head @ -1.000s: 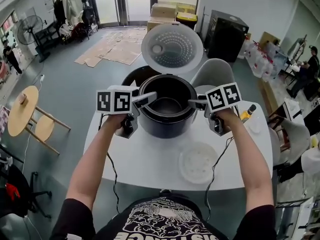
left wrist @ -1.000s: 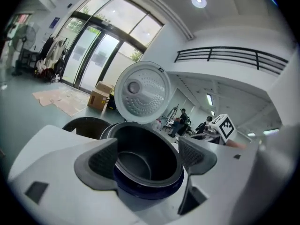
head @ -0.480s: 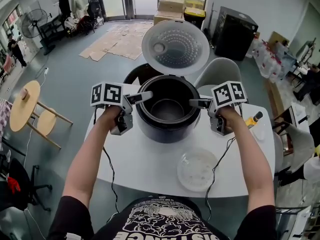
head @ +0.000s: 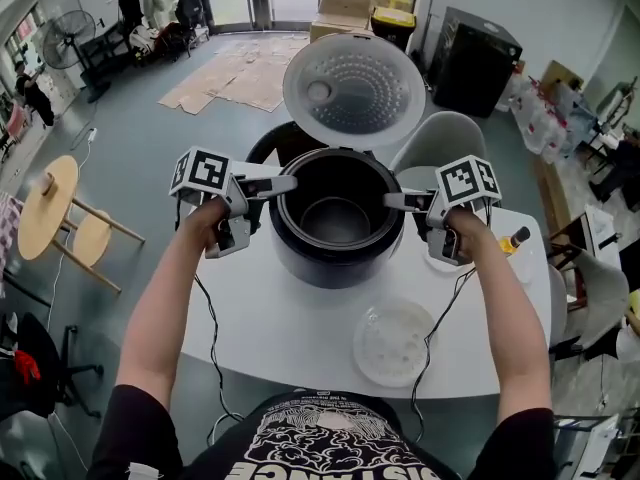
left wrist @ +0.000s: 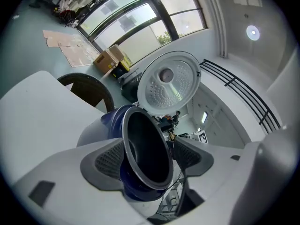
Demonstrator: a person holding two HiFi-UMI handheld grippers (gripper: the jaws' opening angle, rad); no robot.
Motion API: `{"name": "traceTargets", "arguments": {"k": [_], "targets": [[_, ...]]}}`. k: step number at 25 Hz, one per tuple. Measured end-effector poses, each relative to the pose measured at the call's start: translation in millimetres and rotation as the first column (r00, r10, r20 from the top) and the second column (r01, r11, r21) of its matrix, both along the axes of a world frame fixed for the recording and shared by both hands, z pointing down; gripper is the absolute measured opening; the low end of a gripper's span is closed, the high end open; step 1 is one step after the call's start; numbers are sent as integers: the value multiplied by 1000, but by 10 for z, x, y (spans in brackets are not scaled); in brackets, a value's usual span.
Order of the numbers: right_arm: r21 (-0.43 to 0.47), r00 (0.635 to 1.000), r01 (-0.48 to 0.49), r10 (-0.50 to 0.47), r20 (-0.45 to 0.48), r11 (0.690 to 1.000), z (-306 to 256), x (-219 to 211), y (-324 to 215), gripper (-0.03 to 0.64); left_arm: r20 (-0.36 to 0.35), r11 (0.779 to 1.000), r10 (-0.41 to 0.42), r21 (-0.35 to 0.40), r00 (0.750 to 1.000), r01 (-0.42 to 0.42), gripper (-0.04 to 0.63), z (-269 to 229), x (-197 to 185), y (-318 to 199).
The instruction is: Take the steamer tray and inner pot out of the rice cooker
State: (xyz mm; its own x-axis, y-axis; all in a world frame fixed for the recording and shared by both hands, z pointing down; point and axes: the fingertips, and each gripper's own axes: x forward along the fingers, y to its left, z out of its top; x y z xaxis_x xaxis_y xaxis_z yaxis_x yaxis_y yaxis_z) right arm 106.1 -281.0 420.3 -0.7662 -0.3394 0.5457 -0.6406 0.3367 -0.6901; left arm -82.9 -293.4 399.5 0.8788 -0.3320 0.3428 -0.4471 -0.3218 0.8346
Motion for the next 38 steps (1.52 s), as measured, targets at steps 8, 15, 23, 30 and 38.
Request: {"name": "traceTargets", "arguments": {"k": [8, 15, 23, 30, 38], "targets": [[-43, 997, -17, 20, 72, 999, -14, 41, 25, 185, -27, 1000, -1, -15, 1000, 0, 284, -21, -6, 28], [-27, 997, -64, 65, 42, 998, 49, 109, -4, 89, 63, 1000, -24, 6, 998, 24, 203, 79, -38, 6], [-20, 996, -88, 88, 26, 996, 82, 165, -45, 75, 38, 999, -22, -34, 999, 23, 166, 131, -29, 22], [-15, 995, -97, 97, 25, 995, 107, 225, -73, 71, 31, 997, -47, -54, 998, 49, 109, 191, -14, 15], [-22, 991, -125, 126, 47, 992, 111, 281, -103, 61, 17, 997, -39, -61, 999, 40, 38, 219, 73, 37]]}}
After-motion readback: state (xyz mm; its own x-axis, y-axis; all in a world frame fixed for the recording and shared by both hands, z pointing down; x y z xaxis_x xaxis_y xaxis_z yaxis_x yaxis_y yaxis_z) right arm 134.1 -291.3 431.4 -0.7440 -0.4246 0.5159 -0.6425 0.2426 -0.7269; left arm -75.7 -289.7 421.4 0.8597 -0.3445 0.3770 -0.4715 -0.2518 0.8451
